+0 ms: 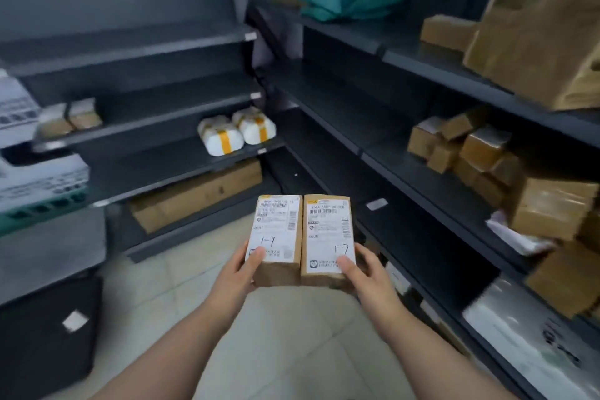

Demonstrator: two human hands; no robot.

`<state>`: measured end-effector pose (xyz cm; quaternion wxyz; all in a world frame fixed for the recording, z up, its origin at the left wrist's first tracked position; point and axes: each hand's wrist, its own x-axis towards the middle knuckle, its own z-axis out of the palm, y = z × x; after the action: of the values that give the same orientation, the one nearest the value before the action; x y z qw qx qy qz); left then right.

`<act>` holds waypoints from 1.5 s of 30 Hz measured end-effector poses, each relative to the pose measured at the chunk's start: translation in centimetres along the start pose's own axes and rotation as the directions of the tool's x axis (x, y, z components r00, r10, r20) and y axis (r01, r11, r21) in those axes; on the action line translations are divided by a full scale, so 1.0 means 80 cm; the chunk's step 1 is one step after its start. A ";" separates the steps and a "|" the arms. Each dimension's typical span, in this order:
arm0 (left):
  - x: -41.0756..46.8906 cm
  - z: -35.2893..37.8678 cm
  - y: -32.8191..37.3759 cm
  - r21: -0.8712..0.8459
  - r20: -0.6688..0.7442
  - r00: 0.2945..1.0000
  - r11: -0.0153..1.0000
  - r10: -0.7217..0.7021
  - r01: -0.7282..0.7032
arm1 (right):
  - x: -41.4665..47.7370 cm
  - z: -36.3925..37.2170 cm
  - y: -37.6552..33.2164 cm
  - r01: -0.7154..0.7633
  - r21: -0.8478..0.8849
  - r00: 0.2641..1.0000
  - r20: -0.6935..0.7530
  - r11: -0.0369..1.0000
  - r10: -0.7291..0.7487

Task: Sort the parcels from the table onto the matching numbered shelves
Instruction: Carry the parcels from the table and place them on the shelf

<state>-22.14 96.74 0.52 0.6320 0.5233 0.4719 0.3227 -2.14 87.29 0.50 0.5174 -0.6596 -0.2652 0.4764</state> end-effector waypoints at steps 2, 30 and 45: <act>0.022 -0.022 0.000 -0.030 -0.080 0.997 0.999 -0.013 0.010 | 0.040 0.027 -0.010 0.003 -0.010 0.998 0.061 1.000 -0.003; 0.374 -0.339 0.070 -0.313 -0.614 0.775 0.948 -0.150 -0.064 | 0.499 0.430 -0.160 -0.019 -0.185 0.872 0.477 0.983 0.107; 0.516 -0.531 0.096 -0.370 -0.525 0.820 0.929 -0.229 0.023 | 0.598 0.617 -0.192 -0.137 -0.114 0.900 0.400 0.984 0.172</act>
<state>-46.89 151.03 -3.06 0.5683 0.2530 0.6056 0.4963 -25.07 153.81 -2.62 0.3834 -0.5854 -0.3337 0.6317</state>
